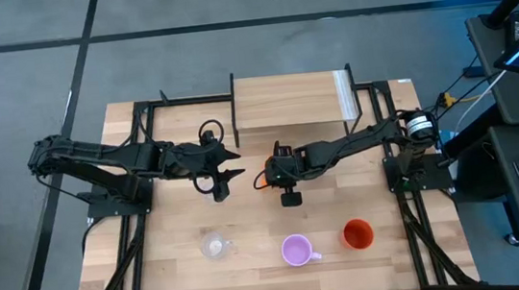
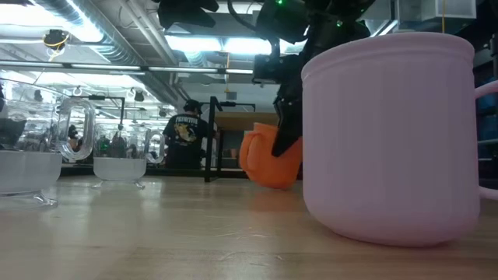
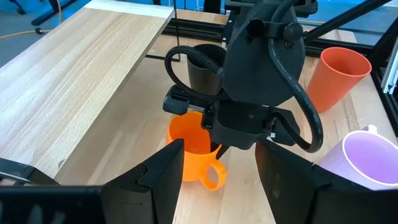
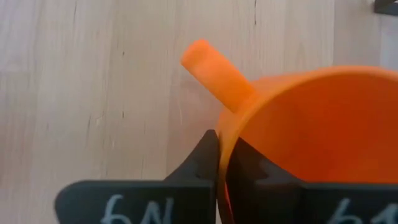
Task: Stack small to large cups/mugs on shelf
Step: Put the orange mug on the shelf
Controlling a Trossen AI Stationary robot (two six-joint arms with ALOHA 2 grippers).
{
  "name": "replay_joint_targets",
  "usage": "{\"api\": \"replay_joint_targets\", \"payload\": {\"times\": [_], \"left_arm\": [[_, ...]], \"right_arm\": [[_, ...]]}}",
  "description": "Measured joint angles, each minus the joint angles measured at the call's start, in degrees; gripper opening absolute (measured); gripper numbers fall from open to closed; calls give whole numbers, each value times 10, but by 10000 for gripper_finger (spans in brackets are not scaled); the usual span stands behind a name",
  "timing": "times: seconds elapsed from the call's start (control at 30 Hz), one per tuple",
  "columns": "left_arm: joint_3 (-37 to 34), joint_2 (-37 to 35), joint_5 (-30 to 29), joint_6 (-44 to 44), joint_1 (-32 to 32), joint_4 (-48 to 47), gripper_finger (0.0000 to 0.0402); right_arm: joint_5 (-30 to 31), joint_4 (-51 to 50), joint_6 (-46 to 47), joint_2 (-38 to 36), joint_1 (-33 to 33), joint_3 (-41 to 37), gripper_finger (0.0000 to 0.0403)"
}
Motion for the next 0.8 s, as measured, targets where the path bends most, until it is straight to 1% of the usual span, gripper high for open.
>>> {"api": "replay_joint_targets", "payload": {"times": [0.17, 0.27, 0.4, 0.47, 0.57, 0.67, 0.73, 0.8], "left_arm": [[0, 0, 0, 0, 0, -1, 193], [0, 0, 0, 0, 0, -3, 193], [0, 0, -1, 0, 0, -7, 193], [0, 0, -3, 0, 0, -8, 193], [0, 0, -3, 0, 0, -10, 193], [0, 0, -3, 0, 0, -10, 193], [0, 0, -3, 0, 0, -10, 193], [0, 0, -3, 0, 0, -10, 193]], "right_arm": [[0, -94, 19, -31, 8, 51, 13], [0, -151, 44, -56, 22, 101, 13], [9, -248, 51, -76, 40, 180, 13], [44, -310, 58, -82, 46, 224, 13], [130, -397, 45, -84, 48, 287, 13], [209, -444, 32, -86, 34, 344, 16], [234, -453, 13, -86, 11, 378, 18], [228, -455, 0, -86, -20, 404, 18]]}}
